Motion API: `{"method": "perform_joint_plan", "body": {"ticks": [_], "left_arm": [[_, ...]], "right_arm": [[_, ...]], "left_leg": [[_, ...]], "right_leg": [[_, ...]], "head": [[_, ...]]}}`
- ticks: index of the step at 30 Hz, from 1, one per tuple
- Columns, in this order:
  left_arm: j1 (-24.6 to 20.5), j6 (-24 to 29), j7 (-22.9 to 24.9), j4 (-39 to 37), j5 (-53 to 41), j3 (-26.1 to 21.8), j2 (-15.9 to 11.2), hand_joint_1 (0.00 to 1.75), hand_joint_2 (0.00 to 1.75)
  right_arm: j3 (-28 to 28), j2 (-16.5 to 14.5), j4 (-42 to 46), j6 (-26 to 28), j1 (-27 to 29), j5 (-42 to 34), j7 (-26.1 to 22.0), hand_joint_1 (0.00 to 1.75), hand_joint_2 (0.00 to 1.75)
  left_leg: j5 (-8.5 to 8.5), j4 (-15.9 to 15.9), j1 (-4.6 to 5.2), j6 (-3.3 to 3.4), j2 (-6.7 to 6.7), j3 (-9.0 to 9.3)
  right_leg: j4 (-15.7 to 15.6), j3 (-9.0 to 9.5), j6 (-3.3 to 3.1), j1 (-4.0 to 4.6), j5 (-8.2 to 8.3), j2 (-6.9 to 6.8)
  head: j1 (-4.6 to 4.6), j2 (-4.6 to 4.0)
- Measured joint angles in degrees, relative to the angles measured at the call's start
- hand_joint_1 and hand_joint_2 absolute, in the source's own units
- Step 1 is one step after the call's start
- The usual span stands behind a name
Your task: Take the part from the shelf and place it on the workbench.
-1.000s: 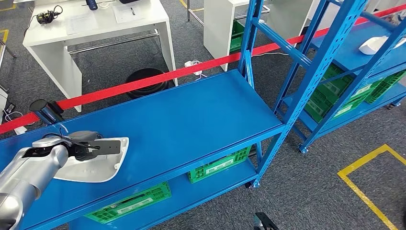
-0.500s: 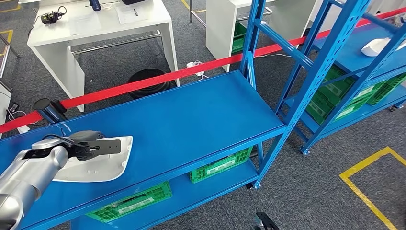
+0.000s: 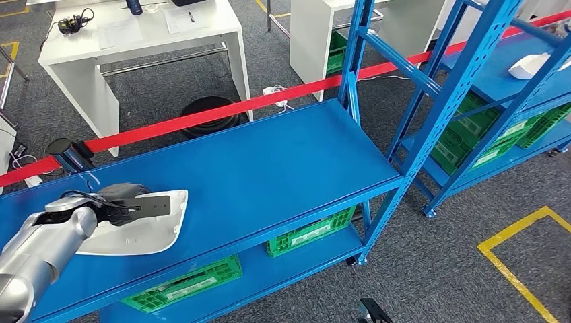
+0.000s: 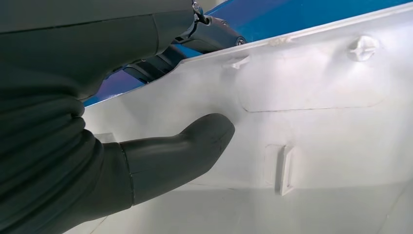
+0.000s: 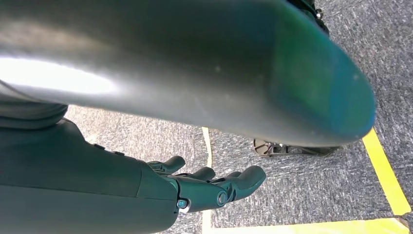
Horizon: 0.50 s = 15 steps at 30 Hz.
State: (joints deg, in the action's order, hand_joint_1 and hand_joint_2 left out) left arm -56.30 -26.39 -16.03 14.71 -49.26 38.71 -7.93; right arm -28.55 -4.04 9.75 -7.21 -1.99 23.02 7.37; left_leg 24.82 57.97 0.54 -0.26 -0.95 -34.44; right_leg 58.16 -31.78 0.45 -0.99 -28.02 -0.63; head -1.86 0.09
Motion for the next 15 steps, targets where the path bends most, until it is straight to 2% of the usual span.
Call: {"method": "perform_joint_plan", "body": {"ticks": [5,11,15], "left_arm": [[0.4,1.1,-1.5,0.0,2.5,-1.0,0.0,1.75,1.75],[1.1,2.9,-7.8,0.7,8.1,-4.3,0.2,1.75,1.75],[1.1,3.3,-9.4,1.4,9.6,-6.3,0.5,1.75,1.75]], "right_arm": [[0.0,0.0,0.0,0.0,0.0,0.0,-0.1,0.00,0.00],[-0.4,0.1,0.0,-0.2,0.0,-0.1,-0.4,0.00,0.00],[-0.9,0.2,0.0,-0.4,0.0,-0.2,-0.6,0.00,0.00]], "left_leg": [[0.00,0.0,0.00,0.00,0.01,-0.03],[-0.06,0.0,-0.01,-0.03,0.03,-0.31],[-0.05,0.0,0.00,-0.04,0.07,-0.42]], "right_leg": [[0.0,-0.05,0.00,0.00,0.00,0.00],[0.0,-0.32,-0.01,0.00,0.07,0.05],[0.0,-0.45,0.00,0.00,0.10,0.13]], "head": [[-0.01,0.00],[-0.01,0.00],[-0.02,0.00]]}}
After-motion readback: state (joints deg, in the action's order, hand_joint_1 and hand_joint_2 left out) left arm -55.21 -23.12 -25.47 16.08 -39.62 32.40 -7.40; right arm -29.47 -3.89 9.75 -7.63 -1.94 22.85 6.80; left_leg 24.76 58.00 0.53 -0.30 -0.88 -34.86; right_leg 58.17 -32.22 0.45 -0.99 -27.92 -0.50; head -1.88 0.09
